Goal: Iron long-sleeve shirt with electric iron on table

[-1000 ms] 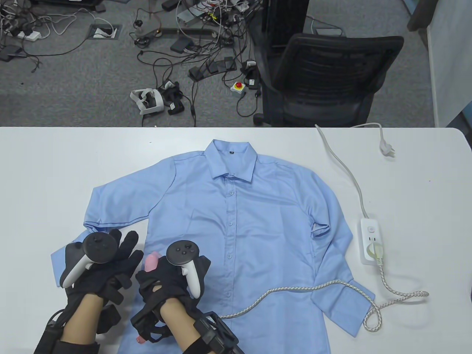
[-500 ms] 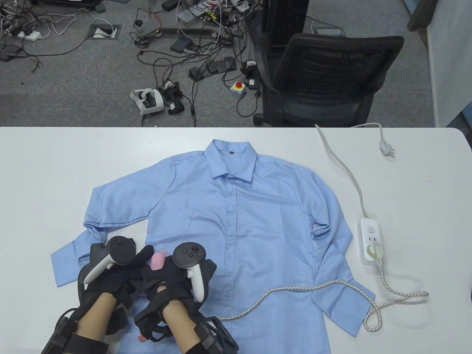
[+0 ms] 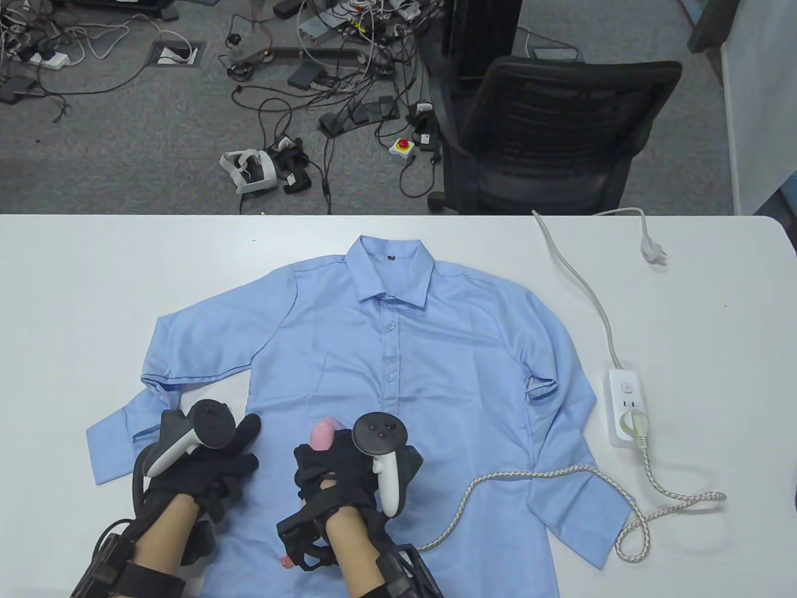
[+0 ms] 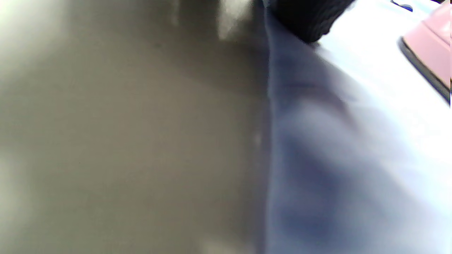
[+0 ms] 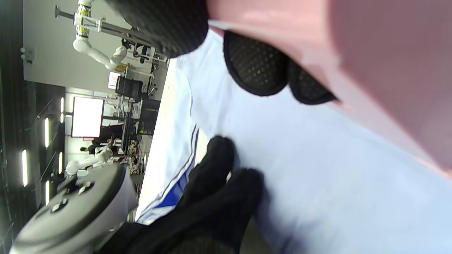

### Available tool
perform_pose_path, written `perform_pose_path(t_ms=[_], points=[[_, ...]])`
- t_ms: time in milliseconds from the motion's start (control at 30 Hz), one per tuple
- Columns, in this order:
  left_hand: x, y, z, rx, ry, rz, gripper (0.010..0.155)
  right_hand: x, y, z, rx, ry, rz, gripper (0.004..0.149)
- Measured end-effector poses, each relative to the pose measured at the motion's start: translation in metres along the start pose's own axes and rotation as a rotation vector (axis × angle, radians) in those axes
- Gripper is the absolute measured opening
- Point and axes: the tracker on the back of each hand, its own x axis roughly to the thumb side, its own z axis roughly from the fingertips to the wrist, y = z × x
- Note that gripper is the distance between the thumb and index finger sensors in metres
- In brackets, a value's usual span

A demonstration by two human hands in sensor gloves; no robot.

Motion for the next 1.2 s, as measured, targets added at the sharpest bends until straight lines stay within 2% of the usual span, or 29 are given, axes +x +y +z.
perform_pose_path(t_ms=[200,333,400,500,533,600,700,733,800,900,1100,1200], points=[[-0.002,0.001,-0.002,0.008,0.003,0.02,0.063,-0.014,-0.027,0.007,-0.045,0.025,0.011,0.077],[-0.001,0.001,-0.002,0.016,0.007,0.014,0.063,-0.016,-0.028,0.006,-0.01,0.025,-0.004,0.073],[-0.001,0.0,-0.002,0.02,0.007,0.007,0.063,-0.015,-0.028,0.007,-0.027,0.031,0.02,0.073],[0.0,0.007,0.006,0.014,-0.057,0.002,0.061,-0.013,-0.028,0.002,-0.033,0.084,0.029,0.07],[0.0,0.012,0.01,0.049,-0.093,0.021,0.061,-0.012,-0.028,0.002,-0.028,0.091,0.035,0.07],[0.002,0.027,0.028,0.214,-0.197,0.157,0.062,-0.008,-0.028,-0.001,-0.028,0.107,0.068,0.067],[0.004,0.036,0.042,0.335,-0.236,0.168,0.062,-0.006,-0.028,-0.004,0.006,0.12,0.061,0.064],[0.003,0.037,0.043,0.332,-0.23,0.151,0.062,-0.007,-0.026,-0.004,0.045,0.124,0.047,0.063],[0.0,0.036,0.041,0.297,-0.236,0.153,0.063,-0.006,-0.017,-0.001,0.155,0.108,0.016,0.06],[-0.009,0.037,0.037,0.333,-0.26,0.26,0.064,0.007,0.003,0.015,0.258,0.028,0.064,0.059],[-0.029,0.047,0.04,0.377,-0.247,0.405,0.064,0.016,0.055,0.047,0.398,-0.016,0.231,0.059],[-0.027,0.045,0.039,0.358,-0.264,0.387,0.064,0.007,0.079,0.052,0.442,-0.015,0.271,0.059]])
